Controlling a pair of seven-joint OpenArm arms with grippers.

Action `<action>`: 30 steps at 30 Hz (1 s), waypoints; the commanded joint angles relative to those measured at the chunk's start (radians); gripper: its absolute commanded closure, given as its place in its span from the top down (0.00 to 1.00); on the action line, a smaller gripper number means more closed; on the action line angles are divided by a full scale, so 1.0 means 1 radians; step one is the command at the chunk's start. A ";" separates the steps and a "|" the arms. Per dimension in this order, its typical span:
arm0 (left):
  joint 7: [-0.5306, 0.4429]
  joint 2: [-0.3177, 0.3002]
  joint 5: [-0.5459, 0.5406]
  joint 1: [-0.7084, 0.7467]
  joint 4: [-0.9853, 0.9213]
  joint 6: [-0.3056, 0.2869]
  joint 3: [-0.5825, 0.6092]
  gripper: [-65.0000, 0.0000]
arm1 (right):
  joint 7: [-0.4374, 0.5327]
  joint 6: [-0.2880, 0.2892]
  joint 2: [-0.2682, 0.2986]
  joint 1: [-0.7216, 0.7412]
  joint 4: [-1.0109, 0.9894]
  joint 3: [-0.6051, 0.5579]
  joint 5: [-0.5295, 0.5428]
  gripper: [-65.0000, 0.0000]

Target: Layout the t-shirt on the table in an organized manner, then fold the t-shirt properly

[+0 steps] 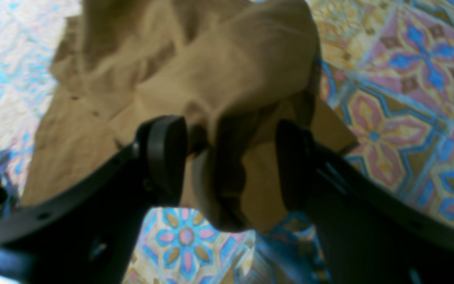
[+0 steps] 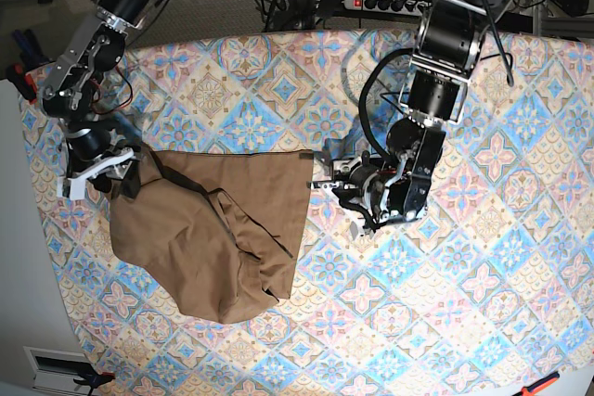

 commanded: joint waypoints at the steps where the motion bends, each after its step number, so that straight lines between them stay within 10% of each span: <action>1: -0.113 0.021 0.039 0.005 -0.039 -0.008 0.022 0.23 | 0.021 0.002 0.011 0.013 0.019 0.001 0.013 0.53; 21: -0.133 0.141 0.041 0.008 -0.083 -0.100 0.057 0.22 | 0.021 0.002 0.011 0.012 0.019 0.001 0.013 0.53; 30: -0.108 0.141 0.039 0.008 -0.085 -0.153 0.289 0.22 | 0.018 0.002 0.011 0.007 0.020 0.001 0.014 0.53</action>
